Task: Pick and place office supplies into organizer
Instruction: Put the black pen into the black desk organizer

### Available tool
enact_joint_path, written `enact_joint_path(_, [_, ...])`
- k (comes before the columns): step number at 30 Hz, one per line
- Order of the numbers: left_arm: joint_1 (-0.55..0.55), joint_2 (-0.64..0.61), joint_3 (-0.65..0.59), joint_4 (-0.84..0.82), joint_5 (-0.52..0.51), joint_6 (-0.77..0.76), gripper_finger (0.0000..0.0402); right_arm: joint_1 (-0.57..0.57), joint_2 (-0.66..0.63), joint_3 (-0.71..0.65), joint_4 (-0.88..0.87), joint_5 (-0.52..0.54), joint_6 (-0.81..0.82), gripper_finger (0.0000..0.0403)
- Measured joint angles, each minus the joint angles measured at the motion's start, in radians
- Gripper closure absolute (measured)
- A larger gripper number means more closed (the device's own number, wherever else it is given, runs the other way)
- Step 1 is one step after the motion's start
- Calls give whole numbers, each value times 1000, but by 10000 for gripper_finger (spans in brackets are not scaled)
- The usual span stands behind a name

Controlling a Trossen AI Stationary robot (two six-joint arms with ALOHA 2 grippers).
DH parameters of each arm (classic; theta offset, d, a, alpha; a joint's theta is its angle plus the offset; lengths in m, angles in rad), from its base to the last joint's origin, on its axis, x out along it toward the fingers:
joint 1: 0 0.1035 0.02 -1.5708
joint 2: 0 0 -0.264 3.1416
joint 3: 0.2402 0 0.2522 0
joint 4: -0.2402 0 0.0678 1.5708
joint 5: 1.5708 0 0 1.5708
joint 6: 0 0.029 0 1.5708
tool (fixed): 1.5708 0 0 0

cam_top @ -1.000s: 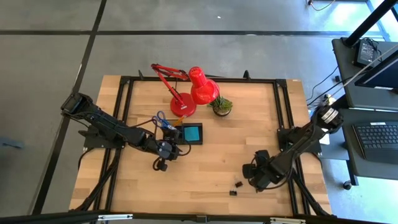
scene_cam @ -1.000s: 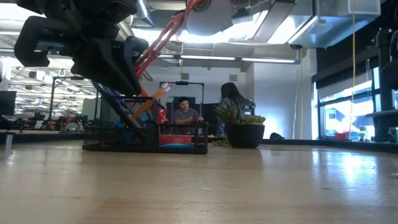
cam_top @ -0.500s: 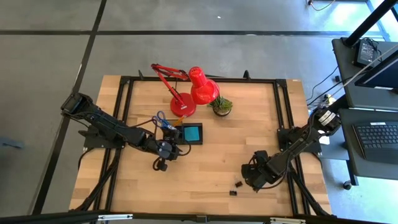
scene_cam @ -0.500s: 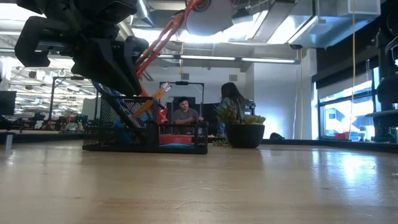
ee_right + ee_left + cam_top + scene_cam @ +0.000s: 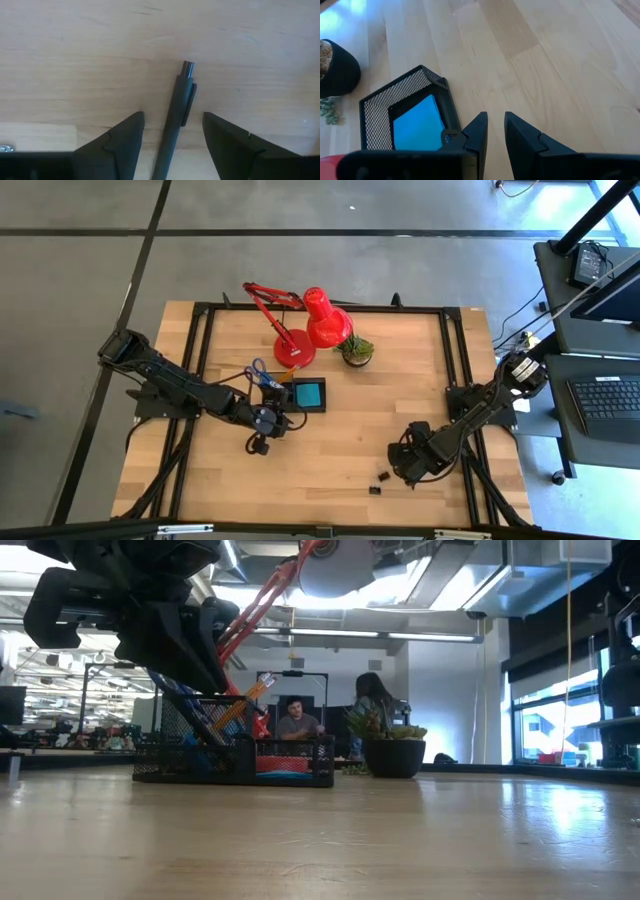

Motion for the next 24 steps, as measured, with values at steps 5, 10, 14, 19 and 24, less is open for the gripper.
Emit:
enact_joint_path(5, [0,0,0,0,0,0,343,-1,0,0,0,7,1,222])
enact_joint_path(10, [0,0,0,0,0,0,343,-1,1,0,-4,11,2,244])
enact_joint_path(14, [0,0,0,0,0,0,343,-1,1,-4,-5,13,3,255])
enact_joint_path(19, [0,0,0,0,0,0,343,-2,0,-6,-7,13,3,270])
enact_joint_path(24, [0,0,0,0,0,0,343,-2,0,-6,-11,14,3,291])
